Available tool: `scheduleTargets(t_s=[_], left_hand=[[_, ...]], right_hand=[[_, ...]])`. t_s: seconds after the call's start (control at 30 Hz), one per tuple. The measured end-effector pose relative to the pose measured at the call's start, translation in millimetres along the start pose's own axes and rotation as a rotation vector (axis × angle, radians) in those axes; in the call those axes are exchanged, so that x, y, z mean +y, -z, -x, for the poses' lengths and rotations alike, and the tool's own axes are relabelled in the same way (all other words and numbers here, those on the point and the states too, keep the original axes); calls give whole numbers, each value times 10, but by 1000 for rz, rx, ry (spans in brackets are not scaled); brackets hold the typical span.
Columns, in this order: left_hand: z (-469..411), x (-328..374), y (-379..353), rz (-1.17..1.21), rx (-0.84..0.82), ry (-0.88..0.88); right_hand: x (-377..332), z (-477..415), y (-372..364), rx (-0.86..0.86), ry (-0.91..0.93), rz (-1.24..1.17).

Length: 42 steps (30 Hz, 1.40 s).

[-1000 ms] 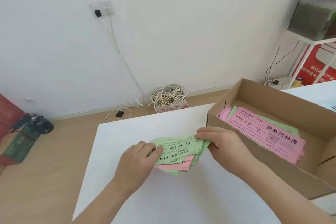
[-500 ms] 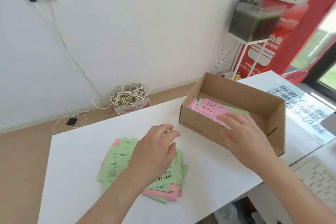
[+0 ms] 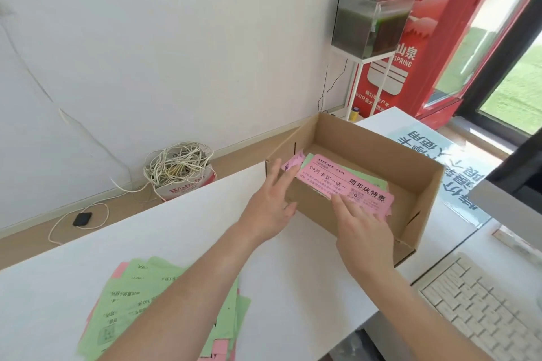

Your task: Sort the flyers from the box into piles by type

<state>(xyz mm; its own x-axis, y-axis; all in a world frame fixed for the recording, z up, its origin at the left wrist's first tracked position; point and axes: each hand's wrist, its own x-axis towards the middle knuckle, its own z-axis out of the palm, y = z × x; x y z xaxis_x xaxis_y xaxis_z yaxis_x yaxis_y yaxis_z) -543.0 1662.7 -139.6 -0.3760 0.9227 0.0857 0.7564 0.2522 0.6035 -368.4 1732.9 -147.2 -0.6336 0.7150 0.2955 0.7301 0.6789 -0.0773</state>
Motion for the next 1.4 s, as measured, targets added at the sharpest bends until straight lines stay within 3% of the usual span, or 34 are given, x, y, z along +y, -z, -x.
scheduleTargets(t_s=[0.1, 0.2, 0.27, 0.4, 0.5, 0.67, 0.77, 0.9, 1.0, 1.1, 1.2, 1.27, 1.37, 1.4], left_hand=[[58, 133, 18, 75, -21, -19], [490, 18, 150, 1, 28, 22], [936, -211, 271, -78, 31, 138], [1863, -624, 515, -233, 11, 394], [2545, -750, 506, -407, -5, 490], [2974, -838, 206, -507, -21, 493], [2880, -945, 206, -544, -21, 450], [2602, -1138, 389, -410, -14, 381], [2261, -1236, 563, -199, -3, 325], [1946, -1271, 679, 0, -91, 271], [1858, -1295, 615, -60, -274, 126], [1925, -1337, 576, -155, -220, 85], [2212, -1388, 636, -154, 30, 129], [2346, -1402, 654, -149, 74, 162]], right_hand=[[174, -179, -16, 64, 2, 6], [73, -227, 6, 52, 157, -84], [-192, -137, 6, -114, 274, -237], [-815, 235, -84, -622, 485, -390], [-1262, 406, -227, -735, 528, -367], [-1737, 430, -331, -692, 575, -236], [-1849, 455, -266, -676, 419, -123], [-1950, 730, -124, -638, 211, 27], [-1984, 1000, -33, -684, 147, -107], [-2089, 1309, 21, -748, 186, -332], [-2170, 1503, 17, -746, 218, -472], [-2071, 1472, 12, -646, 191, -496], [-1783, 1286, -34, -370, 270, -374], [-1712, 1218, -34, -396, 291, -310]])
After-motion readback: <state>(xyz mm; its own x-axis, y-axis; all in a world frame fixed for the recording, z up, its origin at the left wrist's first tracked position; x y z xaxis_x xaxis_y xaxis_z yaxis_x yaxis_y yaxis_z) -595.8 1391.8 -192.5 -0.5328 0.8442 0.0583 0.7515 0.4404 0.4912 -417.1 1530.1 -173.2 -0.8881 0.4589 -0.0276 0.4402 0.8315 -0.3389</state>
